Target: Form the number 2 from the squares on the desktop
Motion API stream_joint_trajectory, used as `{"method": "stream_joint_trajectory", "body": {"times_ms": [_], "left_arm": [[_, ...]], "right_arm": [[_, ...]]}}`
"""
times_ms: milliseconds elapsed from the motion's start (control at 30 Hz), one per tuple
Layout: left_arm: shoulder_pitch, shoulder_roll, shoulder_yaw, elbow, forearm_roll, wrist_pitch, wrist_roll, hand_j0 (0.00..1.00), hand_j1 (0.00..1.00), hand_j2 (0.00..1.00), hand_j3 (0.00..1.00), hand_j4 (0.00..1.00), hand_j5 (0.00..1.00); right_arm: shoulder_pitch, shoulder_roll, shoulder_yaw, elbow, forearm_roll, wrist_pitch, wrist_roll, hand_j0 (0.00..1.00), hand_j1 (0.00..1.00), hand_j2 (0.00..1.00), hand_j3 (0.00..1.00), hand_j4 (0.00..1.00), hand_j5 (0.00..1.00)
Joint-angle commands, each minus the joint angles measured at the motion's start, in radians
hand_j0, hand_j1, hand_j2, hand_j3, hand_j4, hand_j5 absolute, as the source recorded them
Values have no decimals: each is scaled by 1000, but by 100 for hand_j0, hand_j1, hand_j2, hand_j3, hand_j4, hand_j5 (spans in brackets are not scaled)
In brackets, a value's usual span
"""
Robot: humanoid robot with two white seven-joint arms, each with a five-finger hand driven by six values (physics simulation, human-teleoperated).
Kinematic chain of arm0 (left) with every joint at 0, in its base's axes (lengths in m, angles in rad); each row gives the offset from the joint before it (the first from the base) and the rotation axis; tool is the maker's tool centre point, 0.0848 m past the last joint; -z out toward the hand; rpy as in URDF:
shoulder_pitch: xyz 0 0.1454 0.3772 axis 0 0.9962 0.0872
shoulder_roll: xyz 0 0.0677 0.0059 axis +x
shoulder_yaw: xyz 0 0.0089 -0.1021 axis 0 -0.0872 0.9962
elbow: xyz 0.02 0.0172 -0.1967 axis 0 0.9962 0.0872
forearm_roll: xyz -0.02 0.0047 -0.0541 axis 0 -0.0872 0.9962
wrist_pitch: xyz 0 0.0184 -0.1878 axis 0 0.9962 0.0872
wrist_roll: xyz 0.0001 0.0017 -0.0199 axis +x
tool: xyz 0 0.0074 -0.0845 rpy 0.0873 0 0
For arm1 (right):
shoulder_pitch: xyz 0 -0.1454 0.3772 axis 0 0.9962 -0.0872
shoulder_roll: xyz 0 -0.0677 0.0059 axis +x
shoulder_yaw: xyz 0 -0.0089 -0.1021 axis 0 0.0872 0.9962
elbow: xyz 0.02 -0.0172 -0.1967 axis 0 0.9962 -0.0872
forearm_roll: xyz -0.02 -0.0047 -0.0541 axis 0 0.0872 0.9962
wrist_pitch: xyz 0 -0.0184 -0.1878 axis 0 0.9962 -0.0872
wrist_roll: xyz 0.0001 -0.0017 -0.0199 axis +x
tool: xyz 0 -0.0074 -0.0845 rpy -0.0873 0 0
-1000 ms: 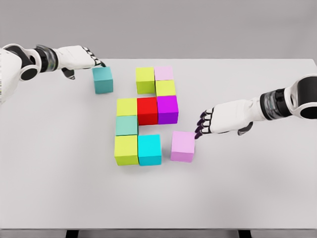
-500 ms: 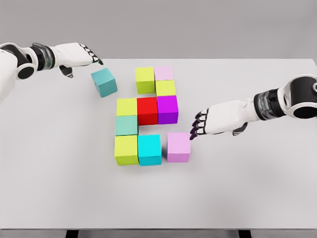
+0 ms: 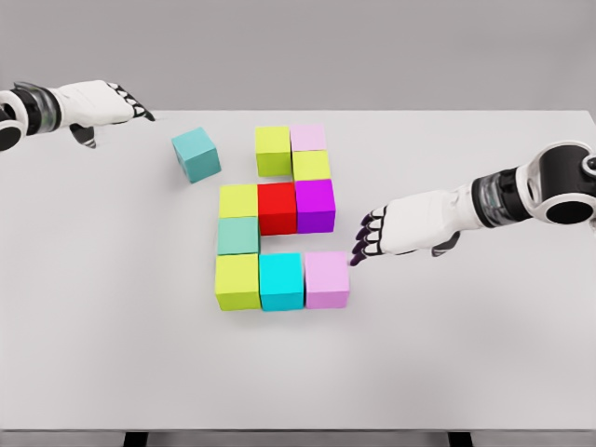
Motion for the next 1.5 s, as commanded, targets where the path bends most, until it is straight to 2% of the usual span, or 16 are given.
{"method": "stream_joint_trajectory", "body": {"times_ms": [0, 67, 200, 433, 767, 1067, 1467], "left_arm": [[0, 20, -3, -2, 0, 1, 0, 100, 100, 100, 100, 100, 100], [2, 39, -3, -13, -7, 1, -20, 100, 100, 100, 100, 100, 100], [8, 63, -5, -62, -6, 1, -35, 100, 100, 100, 100, 100, 100], [44, 146, -18, -230, 0, 1, -35, 100, 100, 100, 100, 100, 100], [57, 155, -34, -269, 2, 1, -35, 100, 100, 100, 100, 100, 100], [92, 186, -38, -352, 2, 1, -35, 100, 100, 100, 100, 100, 100], [97, 146, -35, -332, -1, 1, -35, 100, 100, 100, 100, 100, 100]], "right_arm": [[0, -7, 1, 0, -3, 2, 0, 100, 100, 100, 100, 100, 100], [2, -21, 1, -5, -3, 2, 0, 100, 100, 100, 100, 100, 100], [6, -47, 4, -69, -3, 2, -2, 100, 100, 100, 100, 100, 100], [12, -47, 6, -77, -3, 2, -2, 100, 100, 100, 100, 100, 100], [14, -32, 6, -75, -3, 2, -2, 100, 100, 100, 100, 100, 100], [14, -20, 6, -74, -3, 2, -2, 100, 100, 100, 100, 100, 100], [14, -23, 4, -71, -3, 2, 0, 100, 100, 100, 100, 100, 100]]}}
